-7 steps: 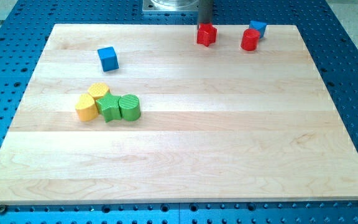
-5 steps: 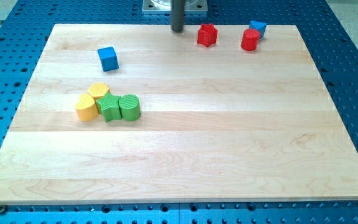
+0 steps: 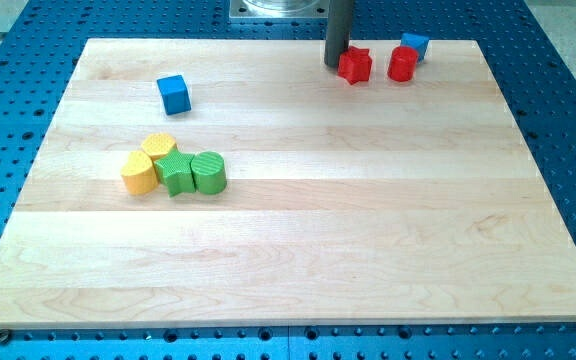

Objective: Push the red star into the red circle

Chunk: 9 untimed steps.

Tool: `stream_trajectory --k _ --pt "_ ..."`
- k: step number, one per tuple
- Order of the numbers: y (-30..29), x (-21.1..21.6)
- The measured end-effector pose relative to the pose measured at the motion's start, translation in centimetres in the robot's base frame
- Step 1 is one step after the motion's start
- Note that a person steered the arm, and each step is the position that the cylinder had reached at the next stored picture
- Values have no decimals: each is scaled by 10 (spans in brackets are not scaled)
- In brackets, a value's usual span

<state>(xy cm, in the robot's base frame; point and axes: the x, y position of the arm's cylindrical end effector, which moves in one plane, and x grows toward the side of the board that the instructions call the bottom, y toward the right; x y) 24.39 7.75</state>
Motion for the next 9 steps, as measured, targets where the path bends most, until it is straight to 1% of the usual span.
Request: stream_trajectory --k 1,2,3,5,6,7,8,9 --pt "11 1" --pt "-9 15" --pt "-11 34" --pt "39 16" --pt "12 16" --pt "-105 14" --pt "-246 8" --pt "-347 36"
